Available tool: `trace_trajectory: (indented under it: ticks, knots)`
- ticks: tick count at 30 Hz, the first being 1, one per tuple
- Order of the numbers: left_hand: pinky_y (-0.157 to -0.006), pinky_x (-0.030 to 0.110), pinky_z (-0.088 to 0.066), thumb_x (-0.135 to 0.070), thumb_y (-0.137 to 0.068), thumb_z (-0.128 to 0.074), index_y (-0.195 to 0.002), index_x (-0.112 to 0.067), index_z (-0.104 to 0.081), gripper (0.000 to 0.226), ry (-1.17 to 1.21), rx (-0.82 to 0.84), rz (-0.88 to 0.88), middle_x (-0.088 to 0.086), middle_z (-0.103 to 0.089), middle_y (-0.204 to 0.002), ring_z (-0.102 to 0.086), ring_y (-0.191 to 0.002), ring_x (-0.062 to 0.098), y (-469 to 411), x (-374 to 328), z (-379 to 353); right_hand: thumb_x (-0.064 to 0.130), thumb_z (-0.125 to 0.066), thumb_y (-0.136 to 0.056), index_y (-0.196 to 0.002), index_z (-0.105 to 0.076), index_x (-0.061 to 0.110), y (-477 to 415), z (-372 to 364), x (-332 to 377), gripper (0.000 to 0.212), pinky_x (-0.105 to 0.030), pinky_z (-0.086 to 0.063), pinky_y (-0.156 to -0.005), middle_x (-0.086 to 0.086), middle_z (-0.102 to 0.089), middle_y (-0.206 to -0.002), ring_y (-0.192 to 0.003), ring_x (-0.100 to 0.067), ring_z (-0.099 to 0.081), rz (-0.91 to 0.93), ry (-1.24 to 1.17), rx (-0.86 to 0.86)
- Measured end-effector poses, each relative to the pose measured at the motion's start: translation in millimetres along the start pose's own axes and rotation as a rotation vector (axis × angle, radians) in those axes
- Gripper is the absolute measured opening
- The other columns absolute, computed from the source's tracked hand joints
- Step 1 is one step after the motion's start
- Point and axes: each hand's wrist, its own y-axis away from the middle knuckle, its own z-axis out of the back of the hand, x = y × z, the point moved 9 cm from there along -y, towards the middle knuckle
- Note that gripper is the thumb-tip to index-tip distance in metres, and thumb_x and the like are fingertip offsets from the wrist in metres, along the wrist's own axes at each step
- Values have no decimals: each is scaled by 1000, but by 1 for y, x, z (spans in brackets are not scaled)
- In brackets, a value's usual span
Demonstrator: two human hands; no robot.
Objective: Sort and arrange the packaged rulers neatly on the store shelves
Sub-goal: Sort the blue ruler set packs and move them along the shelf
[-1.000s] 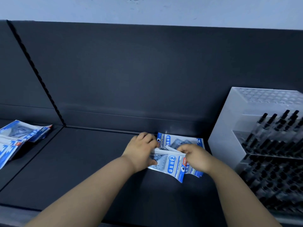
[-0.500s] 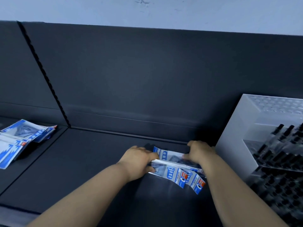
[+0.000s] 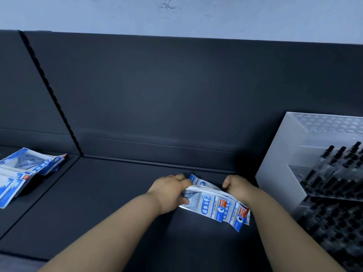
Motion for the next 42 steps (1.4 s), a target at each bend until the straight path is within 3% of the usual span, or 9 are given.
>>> trace_trajectory:
  ticks: [5,9,14,17,19,22,24,30,42]
  knots:
    - [-99,28,-38,-38,-86,-63,-127,-27,-50,44,22,-49,-56,-7,-28,-140,-32,-128,16,-2,-5,4,6,-56,-88,-99,-71,7,15,0,-1,19,-30,-53,-82,-11,-71,-102,-93,-21,-66,54,-107,-4]
    - [-103,31,-35,-40,-86,-62,-129,-27,-49,47,13,-45,-78,-6,-23,-145,-27,-133,16,-1,-8,5,26,-60,-90,-96,-70,4,21,1,-4,25,-26,-46,-78,-11,-70,-101,-97,-24,-65,53,-149,6]
    - [-116,31,-2,-45,-85,-60,-130,-24,-50,51,-153,-140,-201,-3,-12,-157,-3,-146,20,2,-21,11,24,-53,-96,-87,-67,18,47,7,29,18,-22,-44,-70,4,-66,-81,-73,-6,-57,293,-404,44]
    - [-112,38,-19,-47,-67,-77,-108,-17,-61,52,-220,-140,-302,4,-56,-132,-47,-129,27,3,-31,3,32,-49,-97,-76,-61,18,65,2,33,28,-27,-42,-71,3,-60,-72,-69,-6,-52,359,-406,80]
    - [-112,33,-23,-46,-64,-78,-103,-17,-57,53,-208,-188,-303,2,-64,-106,-61,-107,24,2,-32,2,46,-50,-93,-73,-58,23,72,1,27,31,-29,-43,-70,9,-60,-70,-66,-6,-53,352,-327,16]
    - [-115,26,-4,-43,-84,-62,-127,-18,-44,54,-117,-171,-209,1,-54,-120,-48,-117,22,0,-30,7,58,-63,-76,-101,-59,38,80,0,22,32,-27,-47,-79,16,-65,-93,-87,-4,-61,328,-25,-120]
    - [-111,28,-16,-53,-86,-56,-141,-27,-29,67,-151,-142,-112,-3,-45,-130,-40,-123,20,-1,-18,10,50,-64,-78,-110,-54,37,83,2,22,35,-27,-45,-80,15,-62,-107,-99,-10,-58,297,180,-225]
    - [-95,30,-35,-45,-83,-63,-125,-25,-45,49,-123,-6,26,-4,-48,-127,-40,-121,19,1,8,3,41,-59,-82,-109,-51,29,80,-2,35,31,-29,-43,-72,7,-62,-108,-97,-18,-60,325,310,-304]
    - [-83,29,-41,-44,-90,-53,-127,-30,-42,41,-16,-231,354,-7,-53,-123,-52,-109,18,81,44,20,42,-50,-91,-111,-47,31,82,-16,110,22,-29,-39,-68,9,-61,-109,-99,-19,-61,653,475,-284]
